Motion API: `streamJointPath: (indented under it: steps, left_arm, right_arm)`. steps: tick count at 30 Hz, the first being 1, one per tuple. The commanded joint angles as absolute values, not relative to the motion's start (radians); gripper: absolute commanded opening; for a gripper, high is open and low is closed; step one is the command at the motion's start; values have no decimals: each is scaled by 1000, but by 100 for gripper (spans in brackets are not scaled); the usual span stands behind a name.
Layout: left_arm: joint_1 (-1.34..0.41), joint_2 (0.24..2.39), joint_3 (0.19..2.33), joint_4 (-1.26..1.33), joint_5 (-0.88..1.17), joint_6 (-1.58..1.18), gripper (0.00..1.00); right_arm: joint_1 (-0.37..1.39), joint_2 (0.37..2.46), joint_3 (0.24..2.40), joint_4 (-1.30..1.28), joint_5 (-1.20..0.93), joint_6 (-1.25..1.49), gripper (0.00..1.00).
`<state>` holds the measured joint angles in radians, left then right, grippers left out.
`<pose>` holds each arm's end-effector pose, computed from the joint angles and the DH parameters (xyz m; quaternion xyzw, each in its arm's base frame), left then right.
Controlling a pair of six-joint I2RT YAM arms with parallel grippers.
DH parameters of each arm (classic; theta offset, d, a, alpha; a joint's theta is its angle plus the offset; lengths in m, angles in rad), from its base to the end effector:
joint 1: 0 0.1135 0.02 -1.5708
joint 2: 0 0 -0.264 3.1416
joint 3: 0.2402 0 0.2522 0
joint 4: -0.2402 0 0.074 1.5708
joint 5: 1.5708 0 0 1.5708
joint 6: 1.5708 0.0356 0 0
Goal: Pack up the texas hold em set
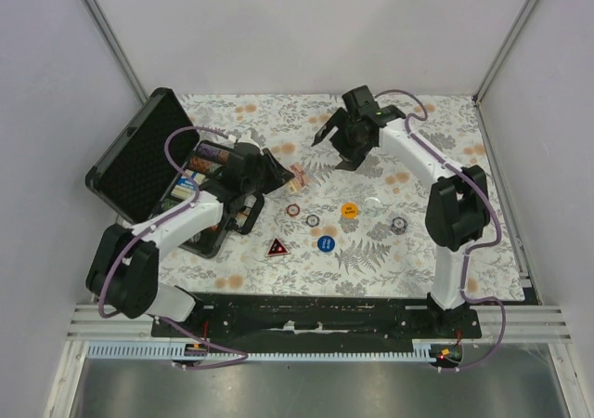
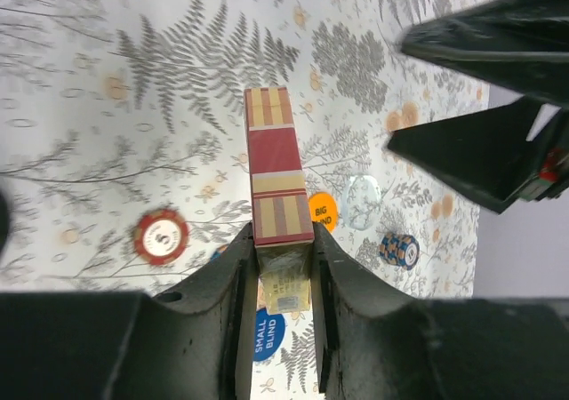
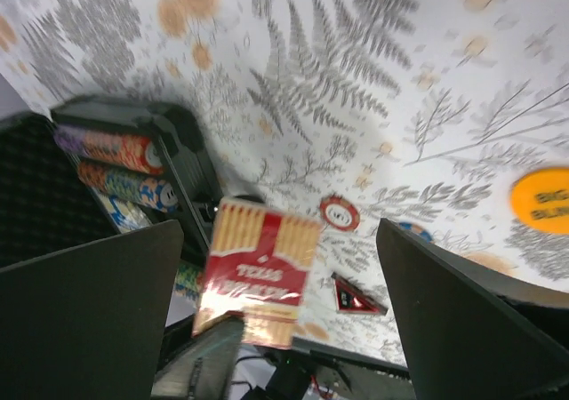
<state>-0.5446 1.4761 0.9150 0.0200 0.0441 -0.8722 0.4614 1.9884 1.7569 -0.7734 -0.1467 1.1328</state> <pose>0.2800 -0.1714 0.2403 -0.1312 0.8603 -0.3349 0.3614 0.3897 0.1996 0.2648 0.2962 0.9109 0.2483 0.1442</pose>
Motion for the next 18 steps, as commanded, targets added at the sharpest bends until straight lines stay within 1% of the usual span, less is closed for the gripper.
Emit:
streamJointPath:
  steps: [1, 6, 11, 12, 15, 18]
  left_arm:
    - [-454, 1307, 881, -42, 14, -871, 10]
    - [-345, 1114, 812, -162, 29, -899, 9]
    - [-227, 950, 766, -349, 3, -997, 9]
    - [-212, 921, 755, -374, -33, -1020, 9]
    - [-169, 868, 749, -446, -73, -1071, 9]
    - [-144, 859, 750, -486, -100, -1106, 8]
  right_arm:
    - [374, 1864, 1743, -742, -65, 1011, 98]
    - [345, 1776, 1645, -738, 26, 947, 98]
    - [341, 1743, 1586, -733, 40, 931, 98]
    - [341, 1746, 1579, -732, 34, 931, 98]
    - [339, 1762, 1571, -730, 3, 931, 96]
    - [341, 1772, 1565, -732, 3, 930, 93]
